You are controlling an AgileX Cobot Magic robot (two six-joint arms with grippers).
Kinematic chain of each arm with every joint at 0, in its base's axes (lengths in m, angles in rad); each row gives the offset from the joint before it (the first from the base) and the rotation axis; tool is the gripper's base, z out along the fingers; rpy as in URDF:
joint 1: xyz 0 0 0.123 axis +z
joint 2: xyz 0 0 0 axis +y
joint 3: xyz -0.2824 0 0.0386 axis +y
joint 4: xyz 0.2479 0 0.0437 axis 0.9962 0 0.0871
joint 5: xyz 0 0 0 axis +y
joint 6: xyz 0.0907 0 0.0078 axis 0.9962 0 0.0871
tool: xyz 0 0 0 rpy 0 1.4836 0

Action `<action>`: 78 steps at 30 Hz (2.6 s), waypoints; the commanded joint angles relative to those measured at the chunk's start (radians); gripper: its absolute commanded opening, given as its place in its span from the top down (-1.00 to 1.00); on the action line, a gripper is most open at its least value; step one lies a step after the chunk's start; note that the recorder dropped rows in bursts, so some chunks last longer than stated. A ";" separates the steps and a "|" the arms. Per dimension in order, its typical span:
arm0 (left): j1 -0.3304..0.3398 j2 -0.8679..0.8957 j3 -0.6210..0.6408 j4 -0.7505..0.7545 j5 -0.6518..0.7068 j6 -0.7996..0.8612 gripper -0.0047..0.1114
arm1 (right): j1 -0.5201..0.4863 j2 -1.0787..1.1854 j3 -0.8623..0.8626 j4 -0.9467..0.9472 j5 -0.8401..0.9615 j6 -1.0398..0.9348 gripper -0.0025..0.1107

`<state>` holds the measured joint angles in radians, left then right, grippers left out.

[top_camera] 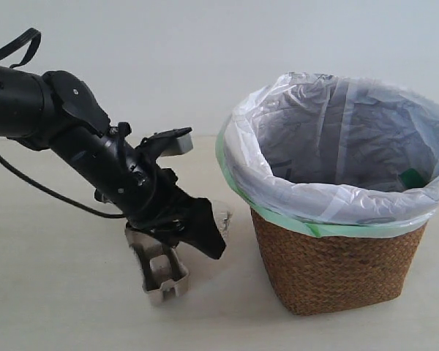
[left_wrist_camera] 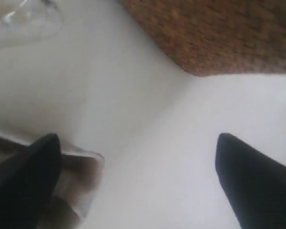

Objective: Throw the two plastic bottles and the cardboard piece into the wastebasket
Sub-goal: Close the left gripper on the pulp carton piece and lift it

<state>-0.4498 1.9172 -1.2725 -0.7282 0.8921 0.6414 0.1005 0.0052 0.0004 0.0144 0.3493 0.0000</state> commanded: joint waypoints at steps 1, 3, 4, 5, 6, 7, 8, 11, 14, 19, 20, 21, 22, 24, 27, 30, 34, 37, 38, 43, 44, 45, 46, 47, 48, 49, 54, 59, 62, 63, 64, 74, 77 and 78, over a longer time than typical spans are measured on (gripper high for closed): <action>-0.002 -0.004 0.000 0.043 0.018 -0.408 -0.47 | 0.002 -0.005 0.000 -0.002 -0.008 0.000 0.96; -0.002 -0.004 0.000 0.060 0.038 -0.479 -0.47 | 0.002 -0.005 0.000 -0.002 -0.008 0.000 0.96; -0.002 -0.004 0.000 0.065 0.051 -0.500 -0.47 | 0.002 -0.005 0.000 -0.002 -0.008 0.000 0.96; -0.002 -0.004 0.000 0.070 0.060 -0.518 -0.47 | 0.002 -0.005 0.000 -0.002 -0.008 0.000 0.96; -0.002 -0.004 0.000 0.075 0.073 -0.532 -0.47 | 0.002 -0.005 0.000 -0.002 -0.008 0.000 0.96; -0.002 -0.004 0.000 0.078 0.085 -0.537 -0.47 | 0.002 -0.005 0.000 -0.002 -0.008 0.000 0.96; -0.002 -0.004 0.000 0.084 0.089 -0.537 -0.47 | 0.002 -0.005 0.000 -0.002 -0.008 0.000 0.96; -0.002 -0.004 0.000 0.129 0.113 -0.628 -0.47 | 0.002 -0.005 0.000 -0.002 -0.008 0.000 0.96; -0.002 -0.004 0.000 0.186 0.146 -0.761 -0.47 | 0.002 -0.005 0.000 -0.002 -0.008 0.000 0.96; 0.000 -0.004 0.000 0.283 0.141 -0.849 -0.47 | 0.002 -0.005 0.000 -0.002 -0.008 0.000 0.96; 0.000 -0.004 0.000 0.293 0.137 -0.872 -0.47 | 0.002 -0.005 0.000 -0.002 -0.008 0.000 0.96; 0.000 -0.004 0.000 0.295 0.136 -0.892 -0.47 | 0.002 -0.005 0.000 -0.002 -0.008 0.000 0.96; 0.000 -0.004 0.000 0.295 0.132 -0.903 -0.47 | 0.002 -0.005 0.000 -0.002 -0.008 0.000 0.96; 0.000 -0.004 0.000 0.295 0.105 -0.912 -0.47 | 0.002 -0.005 0.000 -0.002 -0.008 0.000 0.96; 0.000 -0.004 0.000 0.295 0.053 -0.920 -0.47 | 0.002 -0.005 0.000 -0.002 -0.008 0.000 0.96; 0.000 -0.004 0.000 0.295 0.018 -0.942 -0.47 | 0.002 -0.005 0.000 -0.002 -0.008 0.000 0.96; 0.000 0.017 0.000 0.295 0.027 -0.947 -0.47 | 0.002 -0.005 0.000 -0.002 -0.008 0.000 0.96; 0.000 0.055 0.000 0.295 0.039 -0.947 -0.47 | 0.002 -0.005 0.000 -0.002 -0.008 0.000 0.96; 0.000 0.068 0.000 0.295 0.039 -0.947 -0.47 | 0.002 -0.005 0.000 -0.002 -0.008 0.000 0.96; 0.000 0.114 0.000 0.298 0.039 -0.947 -0.47 | 0.002 -0.005 0.000 -0.002 -0.008 0.000 0.96; 0.000 0.120 0.000 0.300 0.039 -0.947 -0.47 | 0.002 -0.005 0.000 -0.002 -0.008 0.000 0.96; 0.000 0.124 0.000 0.301 0.039 -0.947 -0.47 | 0.002 -0.005 0.000 -0.002 -0.008 0.000 0.96; 0.000 0.128 0.000 0.305 0.046 -0.947 -0.47 | 0.002 -0.005 0.000 -0.002 -0.008 0.000 0.96; 0.000 0.130 0.000 0.308 0.046 -0.947 -0.47 | 0.002 -0.005 0.000 -0.002 -0.008 0.000 0.96; 0.000 0.130 0.000 0.317 0.046 -0.942 -0.47 | 0.002 -0.005 0.000 -0.002 -0.008 0.000 0.96; 0.000 0.130 0.000 0.330 0.046 -0.942 -0.47 | 0.002 -0.005 0.000 -0.002 -0.008 0.000 0.96; 0.000 0.130 0.000 0.354 0.050 -0.924 -0.47 | 0.002 -0.005 0.000 -0.002 -0.008 0.000 0.96; 0.000 0.130 -0.026 0.416 0.055 -0.827 -0.47 | 0.002 -0.005 0.000 -0.002 -0.008 0.000 0.96; 0.000 0.130 -0.057 0.456 0.096 -0.826 -0.47 | 0.002 -0.005 0.000 -0.002 -0.008 0.000 0.96; 0.000 0.130 -0.062 0.456 0.092 -0.826 -0.47 | 0.002 -0.005 0.000 -0.002 -0.008 0.000 0.96; 0.000 0.130 -0.067 0.456 0.080 -0.826 -0.47 | 0.002 -0.005 0.000 -0.002 -0.008 0.000 0.96; 0.000 0.130 -0.068 0.460 -0.049 -0.826 -0.47 | 0.002 -0.005 0.000 -0.002 -0.008 0.000 0.96; 0.000 0.130 -0.068 0.463 -0.080 -0.826 -0.47 | 0.002 -0.005 0.000 -0.002 -0.008 0.000 0.96; 0.000 0.130 -0.068 0.463 -0.088 -0.826 -0.47 | 0.002 -0.005 0.000 -0.002 -0.008 0.000 0.96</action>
<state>-0.4498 2.0473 -1.3330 -0.2724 0.8338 -0.1906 0.1005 0.0052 0.0004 0.0144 0.3493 0.0000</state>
